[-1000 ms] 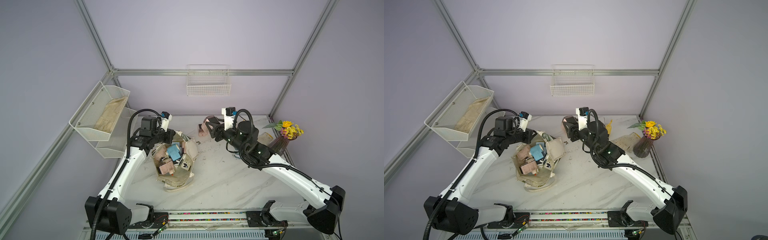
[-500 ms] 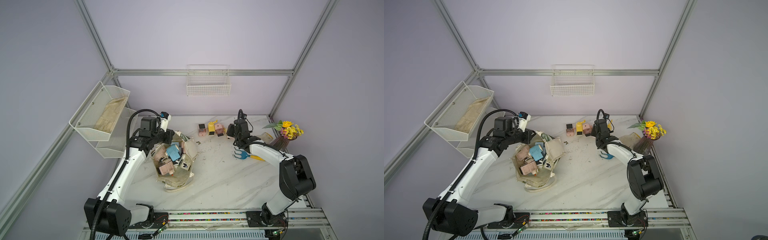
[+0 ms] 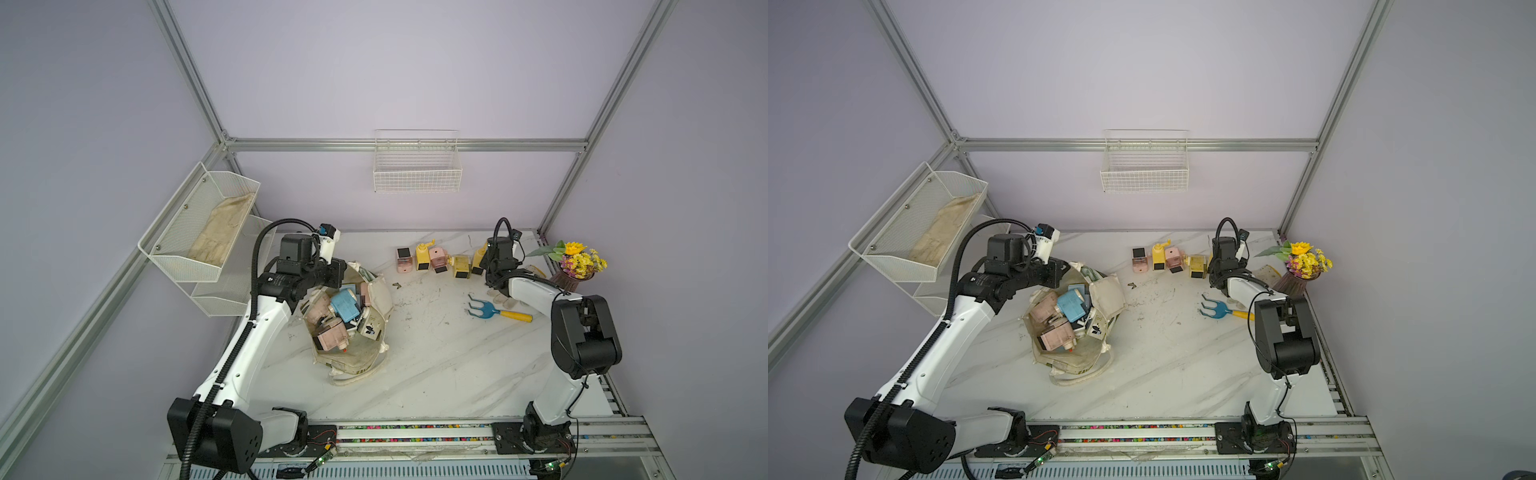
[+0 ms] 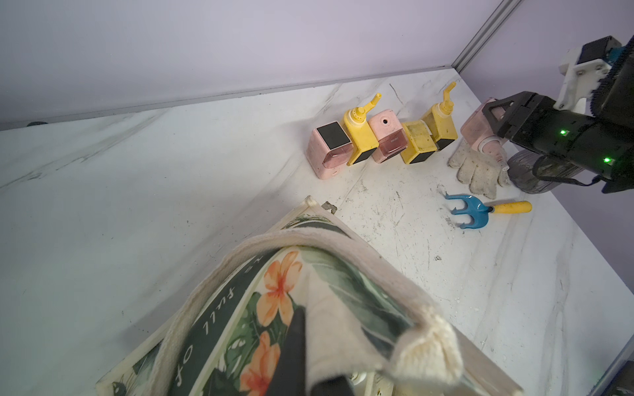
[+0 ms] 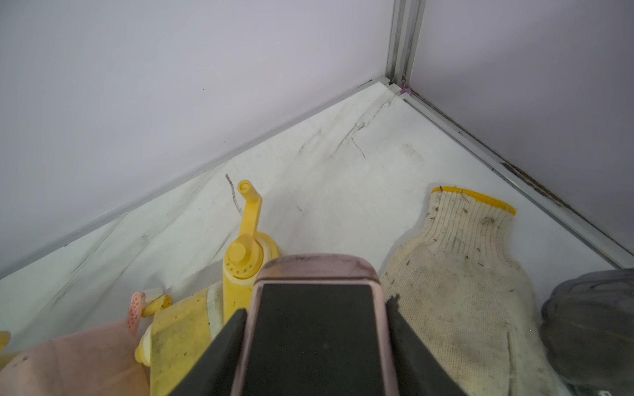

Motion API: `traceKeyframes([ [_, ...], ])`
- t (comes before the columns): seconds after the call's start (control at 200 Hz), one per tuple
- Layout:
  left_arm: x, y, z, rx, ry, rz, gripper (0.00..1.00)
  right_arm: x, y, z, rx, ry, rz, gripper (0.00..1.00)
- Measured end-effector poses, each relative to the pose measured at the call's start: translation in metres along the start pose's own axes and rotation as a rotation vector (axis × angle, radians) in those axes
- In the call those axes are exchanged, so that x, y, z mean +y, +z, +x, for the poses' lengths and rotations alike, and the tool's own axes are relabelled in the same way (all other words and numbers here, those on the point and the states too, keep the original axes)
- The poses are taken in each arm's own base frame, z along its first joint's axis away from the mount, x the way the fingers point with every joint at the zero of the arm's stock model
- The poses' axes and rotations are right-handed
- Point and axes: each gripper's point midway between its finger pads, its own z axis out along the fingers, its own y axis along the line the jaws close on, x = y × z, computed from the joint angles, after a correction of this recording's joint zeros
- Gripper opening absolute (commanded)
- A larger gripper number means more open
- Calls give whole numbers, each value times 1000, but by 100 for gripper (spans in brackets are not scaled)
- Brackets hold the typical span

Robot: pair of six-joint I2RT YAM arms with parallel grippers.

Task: Take out the pencil sharpeners from the tote bags
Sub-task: Place the pencil sharpener at the center of the board.

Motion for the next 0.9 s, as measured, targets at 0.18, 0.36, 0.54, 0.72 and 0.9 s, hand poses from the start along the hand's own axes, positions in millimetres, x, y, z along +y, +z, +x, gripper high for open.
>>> traceKeyframes([
  [0.18, 0, 0, 0, 0, 0, 0, 5, -3, 27, 0, -5, 9, 35, 21],
  [0.36, 0, 0, 0, 0, 0, 1, 5, -15, 53, 2, 5, 27, 58, 21],
  [0.54, 0, 0, 0, 0, 0, 1, 5, -13, 74, 2, 7, 26, 41, 23],
  [0.72, 0, 0, 0, 0, 0, -2, 5, -3, 88, 8, 12, 11, 10, 31],
  [0.9, 0, 0, 0, 0, 0, -2, 5, 0, 89, 11, 19, 6, -4, 52],
])
